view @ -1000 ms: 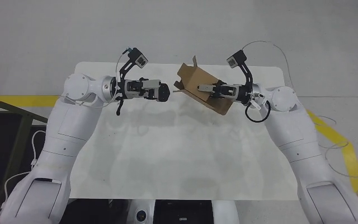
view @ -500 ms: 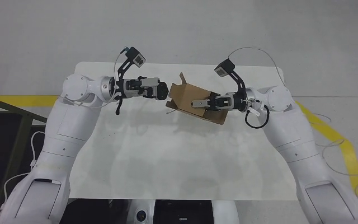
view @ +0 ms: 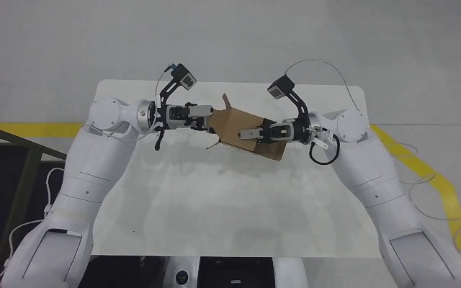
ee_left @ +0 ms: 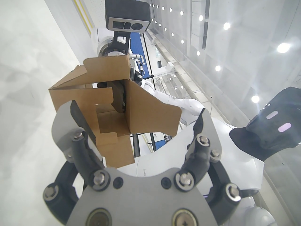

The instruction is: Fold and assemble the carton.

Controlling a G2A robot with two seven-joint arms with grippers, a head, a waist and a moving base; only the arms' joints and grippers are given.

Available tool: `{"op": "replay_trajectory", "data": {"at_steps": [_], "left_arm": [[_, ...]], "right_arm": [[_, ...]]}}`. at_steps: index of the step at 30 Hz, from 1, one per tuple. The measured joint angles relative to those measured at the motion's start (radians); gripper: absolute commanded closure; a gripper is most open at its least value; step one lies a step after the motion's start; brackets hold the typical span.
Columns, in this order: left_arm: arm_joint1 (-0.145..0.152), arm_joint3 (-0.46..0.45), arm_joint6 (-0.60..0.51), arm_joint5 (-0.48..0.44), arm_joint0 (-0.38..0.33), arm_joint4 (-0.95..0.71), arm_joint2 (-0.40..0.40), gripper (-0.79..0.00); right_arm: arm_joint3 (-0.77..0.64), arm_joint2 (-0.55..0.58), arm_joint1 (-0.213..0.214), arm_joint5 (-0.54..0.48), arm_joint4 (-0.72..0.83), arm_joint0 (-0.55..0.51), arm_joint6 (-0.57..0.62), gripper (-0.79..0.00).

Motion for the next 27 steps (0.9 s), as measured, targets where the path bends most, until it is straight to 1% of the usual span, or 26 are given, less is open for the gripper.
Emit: {"op": "replay_trajectory", "data": {"at_steps": [15,27], "left_arm": [[-0.003,0.01,0.0,-0.002,-0.009,0.006,0.0,-0.785],[0.001,0.007,0.007,-0.005,0.0,0.021,-0.016,-0.785]], "right_arm": [[0.008,-0.028,-0.004,-0.007,0.017,0.011,-0.007,0.0],[0.042,0.021,0.003,-0.058,0.047,-0.001,-0.059,0.0]]}}
